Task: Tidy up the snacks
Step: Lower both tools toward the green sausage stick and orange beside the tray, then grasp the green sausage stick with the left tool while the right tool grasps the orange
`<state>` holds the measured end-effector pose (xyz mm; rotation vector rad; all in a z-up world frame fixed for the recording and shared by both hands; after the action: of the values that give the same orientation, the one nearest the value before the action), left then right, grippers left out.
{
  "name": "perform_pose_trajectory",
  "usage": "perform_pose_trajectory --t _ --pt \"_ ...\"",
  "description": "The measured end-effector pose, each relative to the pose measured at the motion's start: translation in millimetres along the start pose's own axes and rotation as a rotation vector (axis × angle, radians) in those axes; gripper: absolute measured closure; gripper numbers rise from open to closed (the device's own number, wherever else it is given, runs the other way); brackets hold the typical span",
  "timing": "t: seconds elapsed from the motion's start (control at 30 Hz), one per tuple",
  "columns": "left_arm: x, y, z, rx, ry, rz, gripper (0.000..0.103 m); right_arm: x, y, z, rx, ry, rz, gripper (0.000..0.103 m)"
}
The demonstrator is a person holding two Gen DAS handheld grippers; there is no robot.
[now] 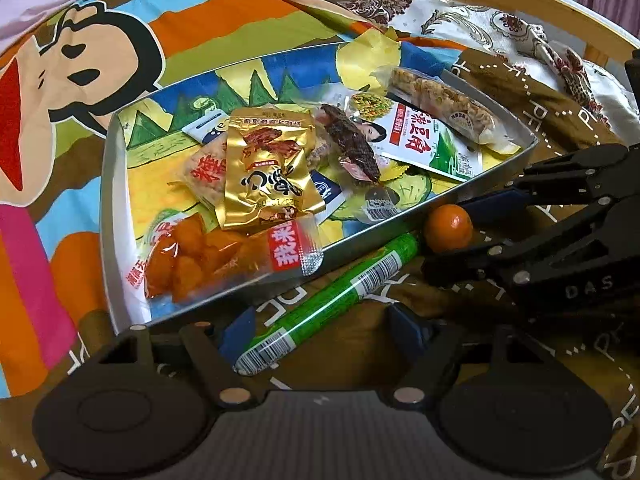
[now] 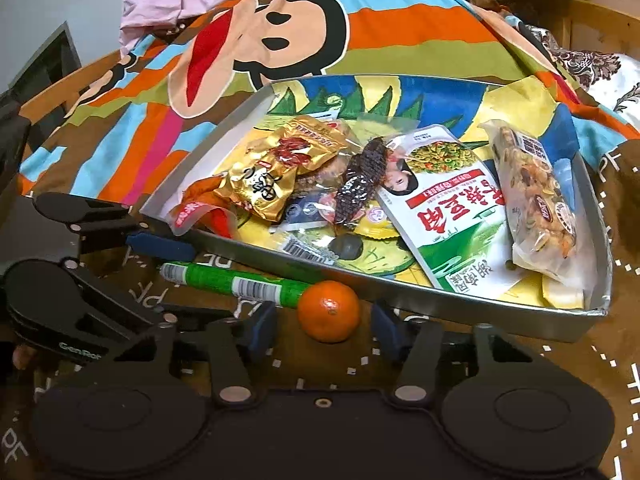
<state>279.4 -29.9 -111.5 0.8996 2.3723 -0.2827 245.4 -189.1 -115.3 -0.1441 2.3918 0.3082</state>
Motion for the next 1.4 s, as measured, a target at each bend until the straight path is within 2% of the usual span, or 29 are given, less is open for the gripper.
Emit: perform_pose_trajectory --t 0.07,0.1,0.17,0.23,0.33,0.43,0.53,0.67,0.73,0.8,0.9,1.03,1.13,1.2,1.3,1.4 --pt "0.0 1.4 -0.4 0.004 0.004 -0.018 0.029 -0.3 -1.6 0.3 0.003 0.001 0.017 0.063" --pt "-0.3 2.0 -0.8 0.007 0.009 -0.031 0.034 -0.5 -2.6 -0.1 0.002 0.001 0.023 0.066" --pt "0.0 3.3 -3.2 0.000 0.020 -0.066 0.041 -0.1 -4.5 -2.3 -0.004 -0.001 0.028 0.066" --pt "0.7 4.7 -7.1 -0.015 0.033 -0.100 0.053 1.3 -5.7 -5.6 -0.007 0.001 0.032 0.067" --pt "2.3 7.2 -15.0 -0.011 0.053 -0.150 0.061 3.0 -6.1 -11.1 -0.010 0.004 0.030 0.067" --pt "0.3 7.8 -21.4 0.006 0.063 -0.162 0.061 3.3 -6.4 -13.1 -0.016 0.006 0.028 0.067" --pt "-4.3 8.5 -5.9 -0.009 0.090 -0.115 0.058 4.1 -5.9 -13.4 -0.018 0.005 0.015 0.067" --pt "-10.3 11.6 10.1 0.028 0.093 -0.077 0.053 5.8 -6.7 -12.5 -0.025 0.003 -0.003 0.066" --pt "-9.5 8.4 13.7 0.014 0.085 -0.051 0.047 6.1 -7.9 -11.1 -0.028 0.004 -0.002 0.067" --pt "-8.5 -0.4 18.3 -0.019 0.083 -0.006 0.046 5.7 -7.6 -10.1 -0.028 0.004 -0.005 0.067" --pt "-8.0 -9.4 16.7 -0.066 0.093 0.010 0.049 6.1 -6.6 -11.6 -0.027 0.003 -0.012 0.067" --pt "-3.7 -18.8 5.8 -0.104 0.113 -0.058 0.058 8.2 -6.8 -19.8 -0.020 0.010 -0.021 0.067" --pt "2.6 -26.7 -10.9 -0.067 0.137 -0.091 0.071 11.3 -6.9 -26.4 -0.018 0.025 -0.031 0.067" --pt "8.1 -33.8 -19.1 -0.046 0.147 -0.078 0.076 12.5 -6.4 -28.5 -0.019 0.033 -0.041 0.067" --pt "10.1 -42.1 -15.7 -0.072 0.145 -0.017 0.075 14.2 -6.6 -27.7 -0.022 0.041 -0.045 0.067" --pt "1.9 -35.2 -5.5 -0.049 0.150 -0.044 0.075 15.6 -7.2 -25.4 -0.026 0.044 -0.058 0.067"
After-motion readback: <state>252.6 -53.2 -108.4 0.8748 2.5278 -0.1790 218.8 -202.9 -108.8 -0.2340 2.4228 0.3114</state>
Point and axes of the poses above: each gripper's, at about its wrist camera, not at the fingertips, and z roughly the way its jaws point, y to its left, x to its underside, the point moved 2 cm from there along z, roughly the way its jaws point
